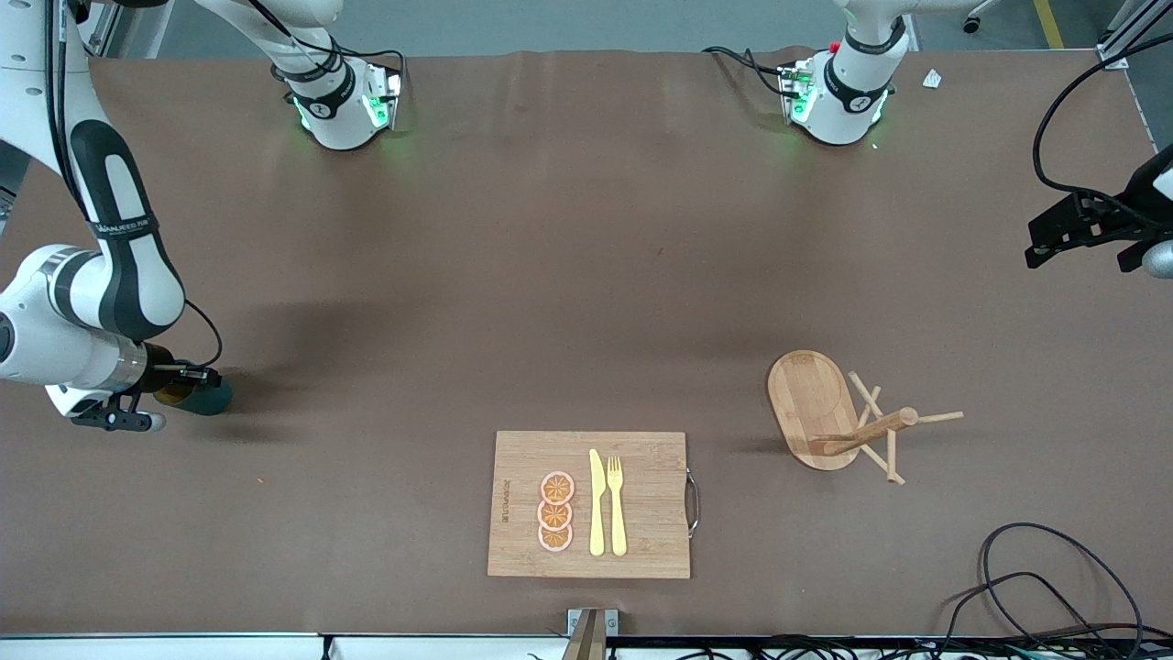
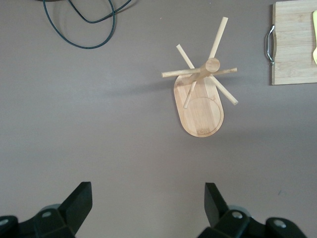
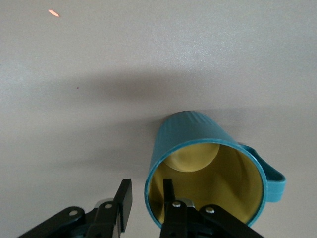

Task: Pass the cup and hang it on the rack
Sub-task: 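Lower the right gripper over the teal mug rim and close it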

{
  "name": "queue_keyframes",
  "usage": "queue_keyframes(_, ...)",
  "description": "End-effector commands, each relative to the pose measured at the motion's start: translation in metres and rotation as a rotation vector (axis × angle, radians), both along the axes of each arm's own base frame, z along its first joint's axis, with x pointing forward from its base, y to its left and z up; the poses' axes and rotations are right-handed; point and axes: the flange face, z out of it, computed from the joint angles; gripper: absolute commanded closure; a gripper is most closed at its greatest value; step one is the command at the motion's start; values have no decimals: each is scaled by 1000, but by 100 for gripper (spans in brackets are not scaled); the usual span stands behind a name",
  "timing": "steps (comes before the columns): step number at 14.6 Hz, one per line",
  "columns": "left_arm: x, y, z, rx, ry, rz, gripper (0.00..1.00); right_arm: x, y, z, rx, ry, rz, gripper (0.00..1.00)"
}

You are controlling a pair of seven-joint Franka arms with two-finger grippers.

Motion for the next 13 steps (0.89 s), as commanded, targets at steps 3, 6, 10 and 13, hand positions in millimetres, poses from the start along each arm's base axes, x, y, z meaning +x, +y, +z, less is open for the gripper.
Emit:
queue_keyframes(3,-2,0,3,15,-10,4,0,1,-2,-2,12,-8,-11,86)
queue_keyframes(6,-2,1,3,15,-10,5,0,1,-2,-2,12,-8,-11,95)
queue_keyframes(10,-2,0,3,15,-10,4,0,1,-2,-2,15,-6,-15,99)
queue_keyframes(13,-2,1,3,14,-11,5,0,0,5,-2,20,9,-8,100)
